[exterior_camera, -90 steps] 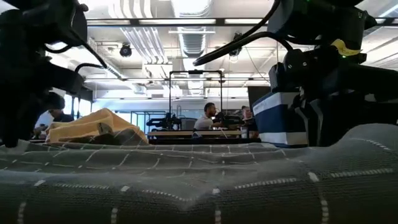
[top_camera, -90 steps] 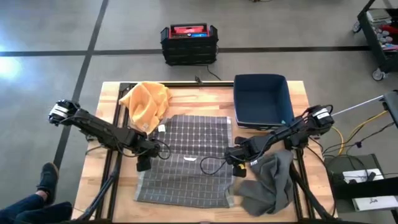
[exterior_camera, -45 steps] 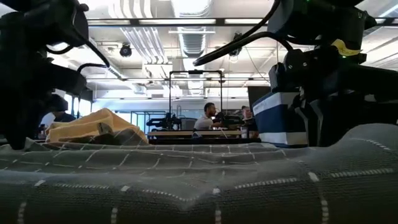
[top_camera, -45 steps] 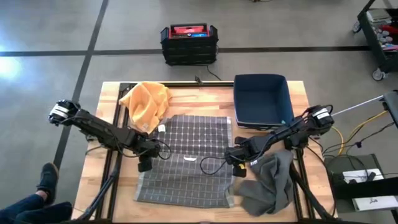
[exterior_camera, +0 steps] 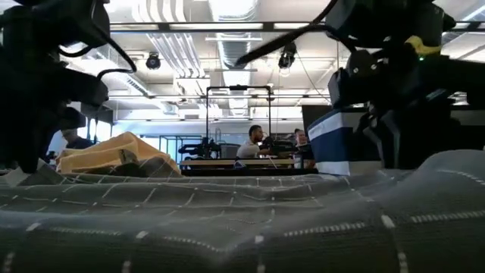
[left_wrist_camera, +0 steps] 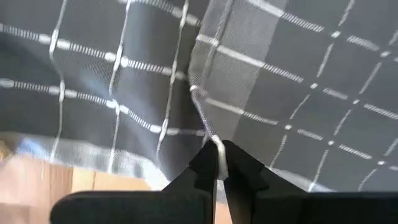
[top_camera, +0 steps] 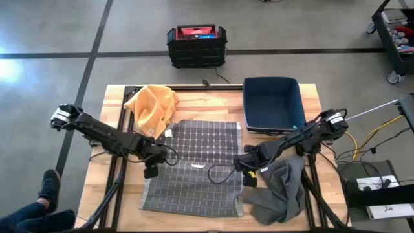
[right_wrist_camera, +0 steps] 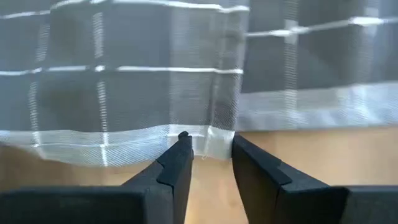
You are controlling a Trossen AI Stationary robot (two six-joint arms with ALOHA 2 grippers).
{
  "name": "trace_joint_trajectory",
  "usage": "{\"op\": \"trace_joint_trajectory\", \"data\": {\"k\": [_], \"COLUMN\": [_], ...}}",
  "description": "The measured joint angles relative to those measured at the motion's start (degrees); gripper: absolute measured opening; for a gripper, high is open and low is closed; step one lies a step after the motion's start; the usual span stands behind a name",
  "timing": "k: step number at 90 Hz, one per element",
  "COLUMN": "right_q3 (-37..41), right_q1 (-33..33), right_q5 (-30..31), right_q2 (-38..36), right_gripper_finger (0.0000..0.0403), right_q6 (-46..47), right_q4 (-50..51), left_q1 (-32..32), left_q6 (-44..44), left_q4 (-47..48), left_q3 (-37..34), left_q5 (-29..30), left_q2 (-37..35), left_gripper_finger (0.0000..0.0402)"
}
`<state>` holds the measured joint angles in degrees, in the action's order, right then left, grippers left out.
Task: Fold towel
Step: Fold the gray patterned kitchen towel
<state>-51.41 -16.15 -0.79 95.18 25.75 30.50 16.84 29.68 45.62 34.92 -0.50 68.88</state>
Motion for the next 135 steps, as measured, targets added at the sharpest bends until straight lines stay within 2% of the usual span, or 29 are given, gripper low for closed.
{"op": "trace_joint_trajectory", "data": {"k": [16,26,36,50,54,89,100,115,135], "right_q3": [0.10,0.03,-0.05,-0.01,-0.20,-3.71,-5.27,-6.97,-7.36], "right_q1": [-0.11,-0.06,-0.07,0.03,-0.03,-0.70,-2.06,-6.86,-13.94], "right_q5": [0.84,0.91,1.64,1.88,0.85,0.52,0.87,2.69,8.70], "right_q2": [0.21,1.24,1.92,0.78,0.19,-6.16,-7.99,-8.76,-8.76], "right_gripper_finger": [0.0169,0.0176,0.0140,0.0033,0.0014,0.0001,0.0001,0.0000,0.0000], "right_q6": [0.45,0.60,-0.11,-0.66,-1.25,-2.55,-1.72,1.07,7.93], "right_q4": [-0.15,-0.04,0.26,1.11,1.29,8.65,8.18,7.52,6.44], "left_q1": [0.02,0.00,0.01,0.00,0.02,1.10,3.89,12.08,22.93], "left_q6": [-1.31,-1.54,-1.65,-1.71,-1.71,-0.04,2.47,8.62,20.16], "left_q4": [-0.50,-0.59,-0.62,-0.61,-0.62,-0.67,-0.90,-0.59,0.30], "left_q3": [0.00,-0.02,-0.04,-0.06,-0.07,0.12,1.89,4.20,4.73], "left_q5": [0.03,0.06,0.06,0.08,0.08,2.99,3.15,5.84,10.58], "left_q2": [0.00,0.00,0.00,0.00,0.00,-1.42,-2.94,-4.17,-3.56], "left_gripper_finger": [0.0000,0.0000,0.0000,0.0000,0.0000,0.0000,0.0000,0.0000,0.0000]}}
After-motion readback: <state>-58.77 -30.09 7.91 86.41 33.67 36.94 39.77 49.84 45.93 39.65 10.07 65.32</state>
